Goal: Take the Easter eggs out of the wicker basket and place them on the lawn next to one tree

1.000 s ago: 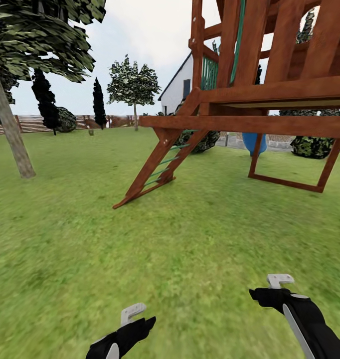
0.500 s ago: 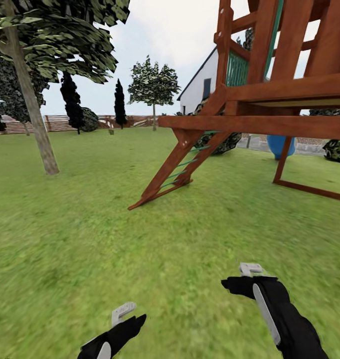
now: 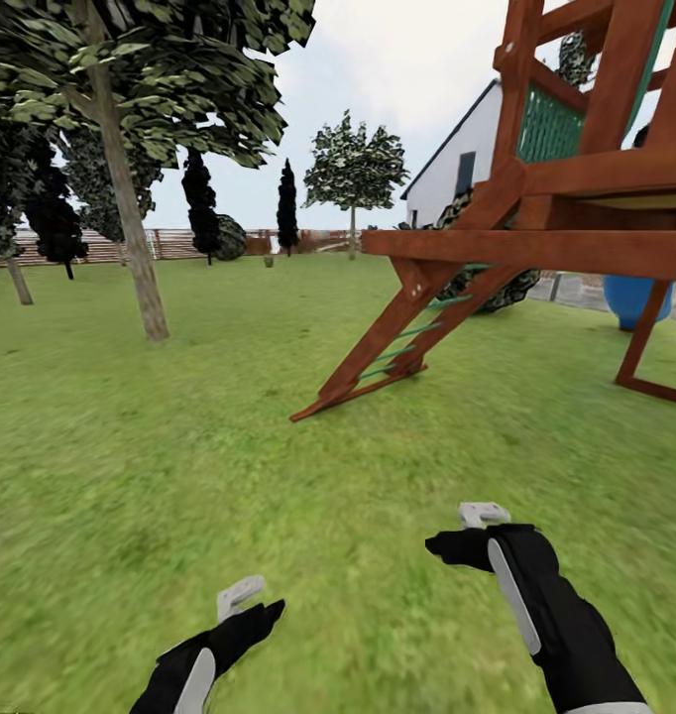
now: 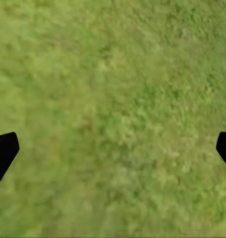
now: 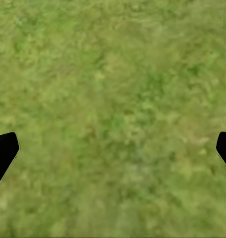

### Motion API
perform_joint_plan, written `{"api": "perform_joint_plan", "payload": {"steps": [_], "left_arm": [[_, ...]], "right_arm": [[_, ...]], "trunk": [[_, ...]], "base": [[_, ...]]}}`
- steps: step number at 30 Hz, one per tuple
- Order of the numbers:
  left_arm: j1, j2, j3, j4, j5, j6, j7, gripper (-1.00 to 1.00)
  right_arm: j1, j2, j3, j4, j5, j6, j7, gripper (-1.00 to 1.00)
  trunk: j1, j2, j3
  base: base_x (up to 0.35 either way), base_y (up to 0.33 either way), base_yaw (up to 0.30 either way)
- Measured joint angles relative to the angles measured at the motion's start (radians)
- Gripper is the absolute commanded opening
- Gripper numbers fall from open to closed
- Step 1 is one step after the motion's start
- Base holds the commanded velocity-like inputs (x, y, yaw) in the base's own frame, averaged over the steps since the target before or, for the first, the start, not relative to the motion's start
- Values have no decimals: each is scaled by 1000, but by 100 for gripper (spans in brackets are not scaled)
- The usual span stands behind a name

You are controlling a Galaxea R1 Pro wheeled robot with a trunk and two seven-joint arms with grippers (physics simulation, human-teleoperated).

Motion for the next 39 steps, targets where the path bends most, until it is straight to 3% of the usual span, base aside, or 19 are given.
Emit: {"api": "perform_joint_plan", "payload": {"steps": [8,14,19,28,36,39], "left_arm": [[-45,44,56,-47,0,21,2,100],[-44,36,52,9,4,8,8,100],[-43,34,52,14,5,5,9,100],[-35,35,54,15,4,-10,6,100],[-34,36,54,15,4,-11,8,100],[-34,36,55,15,4,-11,8,100]], "right_arm": [[0,-4,29,-37,0,4,0,100],[-1,-1,88,-38,1,4,0,100],[-17,1,94,-30,1,6,1,100],[-87,5,98,89,1,13,0,100],[-95,4,114,106,2,-2,0,100],[-93,5,137,103,2,-3,-2,100]], "trunk": [[0,0,-2],[0,0,-6],[0,0,-13],[0,0,-26],[0,0,-29],[0,0,-29]], "base": [[329,-78,267],[329,-23,89],[329,-2,7],[329,0,1],[329,0,0],[329,0,0]]}}
